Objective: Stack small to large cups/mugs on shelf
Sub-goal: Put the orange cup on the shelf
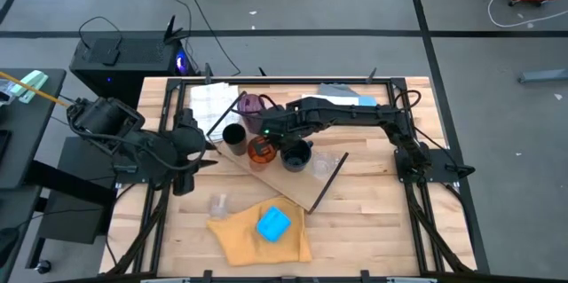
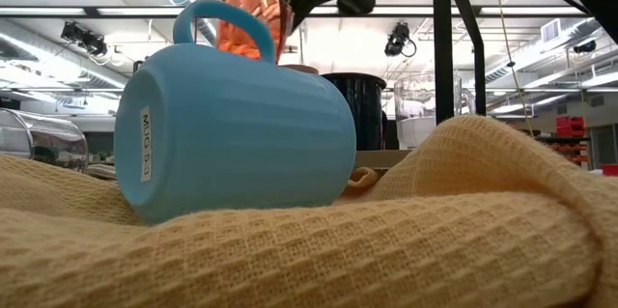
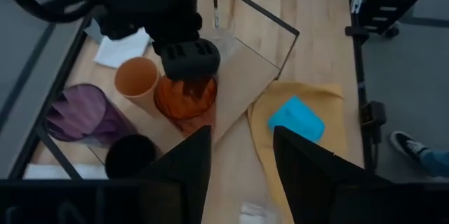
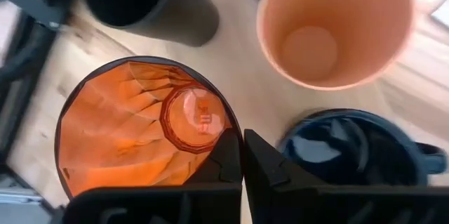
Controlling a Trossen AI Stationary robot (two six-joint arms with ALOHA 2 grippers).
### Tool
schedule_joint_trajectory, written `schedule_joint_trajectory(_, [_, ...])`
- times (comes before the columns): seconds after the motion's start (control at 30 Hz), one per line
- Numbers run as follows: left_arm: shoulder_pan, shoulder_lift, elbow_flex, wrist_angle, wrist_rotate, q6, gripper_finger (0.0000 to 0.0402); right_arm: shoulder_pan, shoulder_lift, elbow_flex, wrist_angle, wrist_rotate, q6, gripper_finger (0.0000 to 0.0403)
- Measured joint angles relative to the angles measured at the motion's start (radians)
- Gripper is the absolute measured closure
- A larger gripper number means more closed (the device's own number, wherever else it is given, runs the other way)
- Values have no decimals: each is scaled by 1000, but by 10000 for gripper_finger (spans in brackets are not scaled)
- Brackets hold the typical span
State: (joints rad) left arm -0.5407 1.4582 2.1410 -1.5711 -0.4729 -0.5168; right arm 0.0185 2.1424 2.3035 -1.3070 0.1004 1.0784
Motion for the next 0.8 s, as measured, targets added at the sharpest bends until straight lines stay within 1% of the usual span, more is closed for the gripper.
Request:
schedule_joint_trajectory(0.07, [0, 0, 0, 0, -14, 13, 239, -1, 3, 0, 26, -5, 4, 401])
schedule_joint_trajectory(0.17, [0, 0, 0, 0, -29, 22, 239, -7, 8, 0, 18, -10, 4, 401])
schedule_joint_trajectory(0.67, [1, 0, -1, 0, -32, 39, 239, -48, 8, -6, 10, -6, 3, 401])
schedule_joint_trajectory(0.8, [1, 0, -1, 0, -32, 39, 239, -42, 8, -46, 15, -4, 12, 401])
